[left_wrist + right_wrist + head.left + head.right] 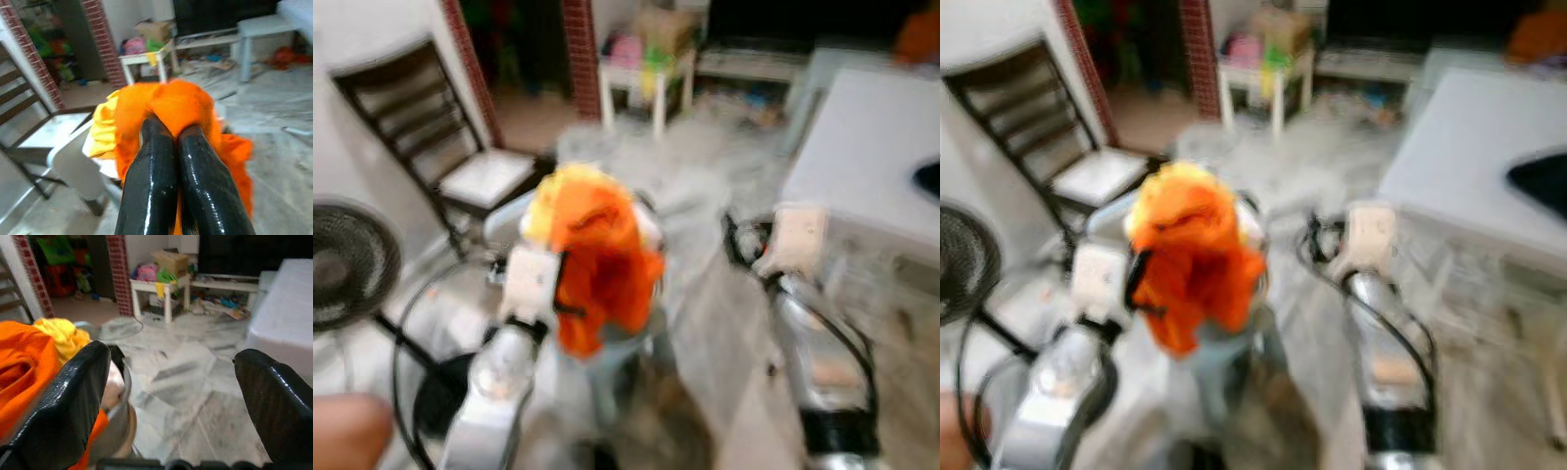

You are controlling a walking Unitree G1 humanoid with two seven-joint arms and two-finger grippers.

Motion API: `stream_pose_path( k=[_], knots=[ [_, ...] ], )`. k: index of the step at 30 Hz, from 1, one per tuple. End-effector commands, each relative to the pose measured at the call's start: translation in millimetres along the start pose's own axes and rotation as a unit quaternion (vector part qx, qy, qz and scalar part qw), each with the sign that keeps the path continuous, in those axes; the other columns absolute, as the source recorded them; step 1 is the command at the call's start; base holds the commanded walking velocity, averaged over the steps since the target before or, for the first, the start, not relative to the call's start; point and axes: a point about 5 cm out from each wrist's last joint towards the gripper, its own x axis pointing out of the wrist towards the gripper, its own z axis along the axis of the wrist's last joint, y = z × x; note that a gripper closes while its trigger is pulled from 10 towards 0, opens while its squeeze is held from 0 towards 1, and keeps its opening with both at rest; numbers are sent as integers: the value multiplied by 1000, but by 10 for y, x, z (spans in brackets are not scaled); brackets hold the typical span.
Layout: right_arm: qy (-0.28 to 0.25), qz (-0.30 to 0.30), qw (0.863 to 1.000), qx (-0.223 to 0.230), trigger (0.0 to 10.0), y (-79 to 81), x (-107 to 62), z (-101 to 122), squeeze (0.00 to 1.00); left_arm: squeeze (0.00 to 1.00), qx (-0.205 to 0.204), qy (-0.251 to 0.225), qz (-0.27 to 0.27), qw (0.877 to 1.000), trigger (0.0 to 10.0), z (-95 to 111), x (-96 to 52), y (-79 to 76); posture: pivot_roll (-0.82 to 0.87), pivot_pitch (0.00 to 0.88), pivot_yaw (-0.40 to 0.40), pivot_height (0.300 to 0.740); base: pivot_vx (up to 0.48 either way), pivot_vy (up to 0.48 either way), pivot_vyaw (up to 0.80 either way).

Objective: Hang hanger

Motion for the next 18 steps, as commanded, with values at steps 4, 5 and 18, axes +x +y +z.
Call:
stream_pose_path(
  k=[4,5,18],
  knots=[
    [1,0,1000,2,10000,16,11,3,0,0,-5,-18,5,1000,10000,81,30,56,-79,45,100,740,-167,0,0],
    [2,0,1000,2,10000,18,10,-1,0,0,-18,-21,3,1000,10000,87,25,59,-79,45,100,740,0,0,0],
    [-3,-1,1000,-9,10000,-24,9,6,0,0,-56,-29,-14,998,10000,97,73,21,-95,18,71,740,0,0,0]
  ],
)
